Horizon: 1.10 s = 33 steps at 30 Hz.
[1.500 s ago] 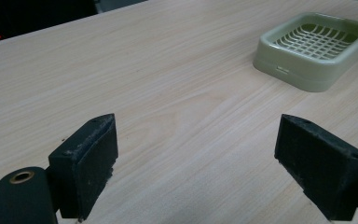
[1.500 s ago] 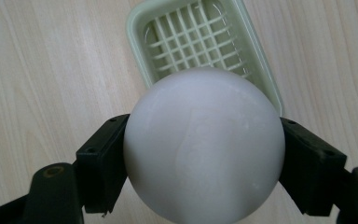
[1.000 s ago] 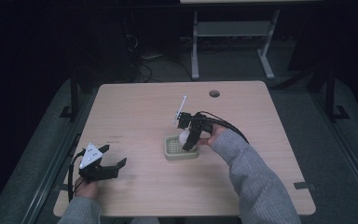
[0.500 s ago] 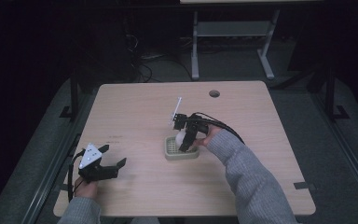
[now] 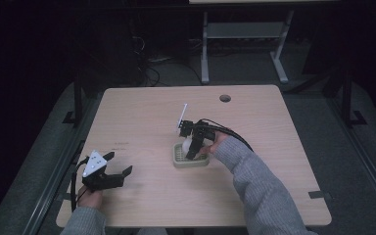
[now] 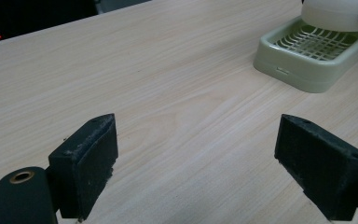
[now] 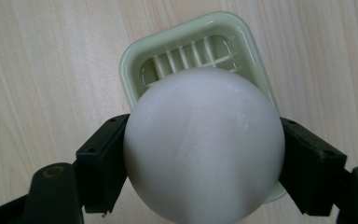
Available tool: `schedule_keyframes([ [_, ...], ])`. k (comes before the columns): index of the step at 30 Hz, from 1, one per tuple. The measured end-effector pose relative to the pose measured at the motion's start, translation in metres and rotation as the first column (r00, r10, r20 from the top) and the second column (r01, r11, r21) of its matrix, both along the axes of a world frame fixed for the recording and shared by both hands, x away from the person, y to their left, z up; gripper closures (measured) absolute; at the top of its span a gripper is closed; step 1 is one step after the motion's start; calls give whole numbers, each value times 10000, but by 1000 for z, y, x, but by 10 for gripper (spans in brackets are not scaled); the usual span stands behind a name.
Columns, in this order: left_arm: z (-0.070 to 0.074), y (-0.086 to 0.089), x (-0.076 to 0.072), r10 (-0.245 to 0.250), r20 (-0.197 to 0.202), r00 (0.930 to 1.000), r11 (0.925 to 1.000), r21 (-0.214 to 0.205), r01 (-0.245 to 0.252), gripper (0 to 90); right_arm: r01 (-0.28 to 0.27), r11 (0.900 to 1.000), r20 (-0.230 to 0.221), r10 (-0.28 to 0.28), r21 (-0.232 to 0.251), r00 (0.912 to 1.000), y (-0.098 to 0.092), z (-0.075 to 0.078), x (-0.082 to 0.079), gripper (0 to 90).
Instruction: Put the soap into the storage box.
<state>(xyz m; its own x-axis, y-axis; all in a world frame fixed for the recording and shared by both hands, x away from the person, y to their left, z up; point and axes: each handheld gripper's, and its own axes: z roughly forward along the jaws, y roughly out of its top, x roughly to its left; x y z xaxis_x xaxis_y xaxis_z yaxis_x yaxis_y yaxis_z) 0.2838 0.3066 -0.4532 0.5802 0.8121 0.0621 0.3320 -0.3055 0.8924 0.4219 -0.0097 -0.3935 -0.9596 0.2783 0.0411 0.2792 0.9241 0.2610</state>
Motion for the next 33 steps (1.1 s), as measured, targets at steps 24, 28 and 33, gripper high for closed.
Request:
schedule_keyframes([
  [24, 0, 1, 0, -7, -23, 10000, 10000, 27, 7, 128, -143, 9992, 194, 150, -362, 9997, 9, -13, 4, 237],
  [28, 1, 1, -1, -14, -31, 10000, 10000, 29, 14, 128, -163, 9992, 202, 170, -353, 9997, 10, -14, 4, 237],
  [33, 1, 1, -1, -11, -26, 10000, 10000, 14, 11, 128, -186, 9991, 230, 195, -381, 9995, 11, -16, 4, 237],
])
